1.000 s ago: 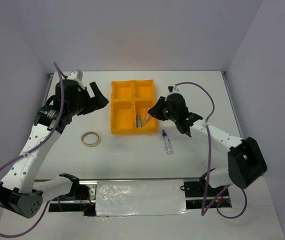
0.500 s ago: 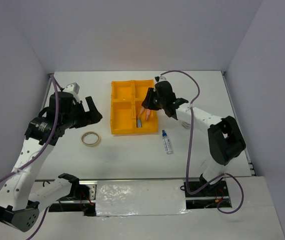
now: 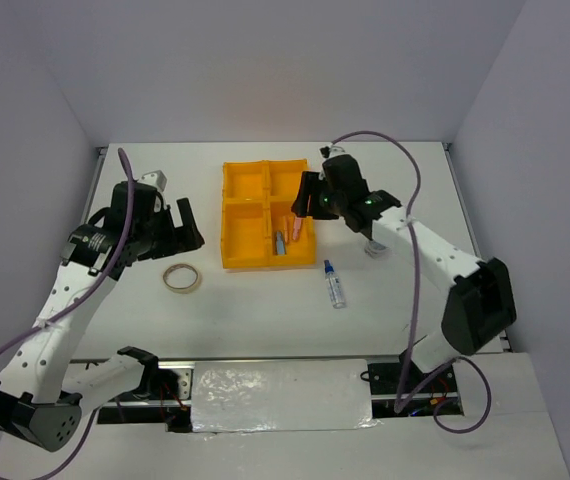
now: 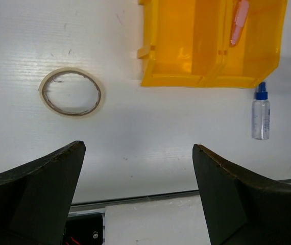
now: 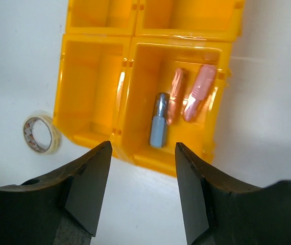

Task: Sort the stationery into containers
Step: Place the pen in the storage box, then pick up the stationery from the center of the board.

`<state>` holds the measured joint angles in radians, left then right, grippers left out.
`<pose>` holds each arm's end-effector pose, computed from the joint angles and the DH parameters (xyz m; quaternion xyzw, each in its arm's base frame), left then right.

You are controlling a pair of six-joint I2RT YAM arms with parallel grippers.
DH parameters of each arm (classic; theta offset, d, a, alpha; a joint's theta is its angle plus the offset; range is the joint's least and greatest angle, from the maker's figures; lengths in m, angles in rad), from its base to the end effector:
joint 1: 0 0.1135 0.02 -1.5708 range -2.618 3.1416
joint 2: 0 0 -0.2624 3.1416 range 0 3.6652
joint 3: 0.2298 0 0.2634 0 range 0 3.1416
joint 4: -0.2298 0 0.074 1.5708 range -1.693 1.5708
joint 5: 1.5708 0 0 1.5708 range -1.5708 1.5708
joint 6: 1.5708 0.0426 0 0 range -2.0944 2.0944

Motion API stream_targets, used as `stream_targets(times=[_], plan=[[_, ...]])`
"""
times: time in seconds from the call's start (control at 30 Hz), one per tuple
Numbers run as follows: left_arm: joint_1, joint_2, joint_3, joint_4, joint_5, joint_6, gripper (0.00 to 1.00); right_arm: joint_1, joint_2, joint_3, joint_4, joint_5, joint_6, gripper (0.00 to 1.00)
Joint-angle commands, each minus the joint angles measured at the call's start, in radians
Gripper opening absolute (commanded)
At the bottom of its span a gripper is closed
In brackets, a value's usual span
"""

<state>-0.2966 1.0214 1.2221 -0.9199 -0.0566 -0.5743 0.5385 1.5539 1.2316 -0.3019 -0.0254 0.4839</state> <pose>0.2016 -0.0591 0.3704 -0.1376 0.9000 -0.1508 0.3852 0.3192 0.1919 0.2834 -0.0301 0.8895 0.2328 0.3920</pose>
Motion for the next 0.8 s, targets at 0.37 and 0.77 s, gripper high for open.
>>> stream_targets(times=[0.37, 0.77], plan=[[0.007, 0.086, 0.128, -0.073, -0.049, 0.102, 0.99, -0.003, -0.469, -0.323, -0.315, 0.093, -0.113, 0.97], [0.007, 0.103, 0.044, 0.067, 0.041, 0.07, 0.99, 0.018, -0.365, -0.514, -0.111, 0.127, -0.142, 0.74]])
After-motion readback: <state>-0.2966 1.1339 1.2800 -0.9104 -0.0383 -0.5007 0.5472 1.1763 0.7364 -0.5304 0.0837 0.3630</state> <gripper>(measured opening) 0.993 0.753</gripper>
